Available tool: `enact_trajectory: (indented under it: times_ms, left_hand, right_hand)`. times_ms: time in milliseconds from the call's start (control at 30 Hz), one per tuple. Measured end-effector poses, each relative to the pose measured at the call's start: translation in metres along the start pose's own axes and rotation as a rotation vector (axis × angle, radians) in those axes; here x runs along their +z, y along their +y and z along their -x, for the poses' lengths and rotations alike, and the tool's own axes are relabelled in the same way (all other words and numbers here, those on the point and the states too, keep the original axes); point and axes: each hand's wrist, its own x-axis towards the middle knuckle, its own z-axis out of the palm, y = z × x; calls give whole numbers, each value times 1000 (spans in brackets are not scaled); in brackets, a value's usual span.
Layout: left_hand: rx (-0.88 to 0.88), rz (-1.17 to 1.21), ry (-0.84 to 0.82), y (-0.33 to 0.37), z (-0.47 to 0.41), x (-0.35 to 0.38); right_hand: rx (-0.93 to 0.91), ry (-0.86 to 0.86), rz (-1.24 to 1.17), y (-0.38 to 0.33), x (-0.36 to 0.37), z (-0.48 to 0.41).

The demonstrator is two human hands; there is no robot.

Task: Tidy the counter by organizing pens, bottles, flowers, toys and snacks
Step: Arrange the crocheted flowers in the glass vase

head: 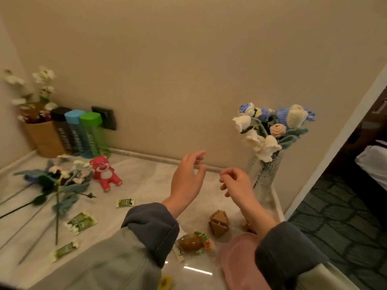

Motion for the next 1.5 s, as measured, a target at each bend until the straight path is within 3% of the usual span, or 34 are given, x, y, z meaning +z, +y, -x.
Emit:
enact_trajectory:
  times_ms: [233, 500, 767, 933, 1167, 1333, 1500]
  left_hand:
    - [-254, 83, 141, -60, 13, -91]
    - [-453, -20, 279, -134, 34, -212]
    - [-637, -389, 216, -203, 66, -288]
    - [-761, -322, 77, -241, 76, -302]
    - [-734, -213, -25, -270, 76, -303]
    - [-719, -104, 46, -277, 69, -312]
    - [-679, 18, 183, -281, 55, -332]
  right_hand:
    - [-42, -168, -47, -47, 91, -2]
    - [-58, -377, -68, -94, 220, 0]
    - [-29, -555, 6, -99, 322, 12]
    - [57, -643, 107, -90, 376, 15]
    - [140, -620, 136, -81, 424, 15]
    - [132, -437, 118, -72, 437, 11]
    - [-38, -328, 255, -67, 446, 5]
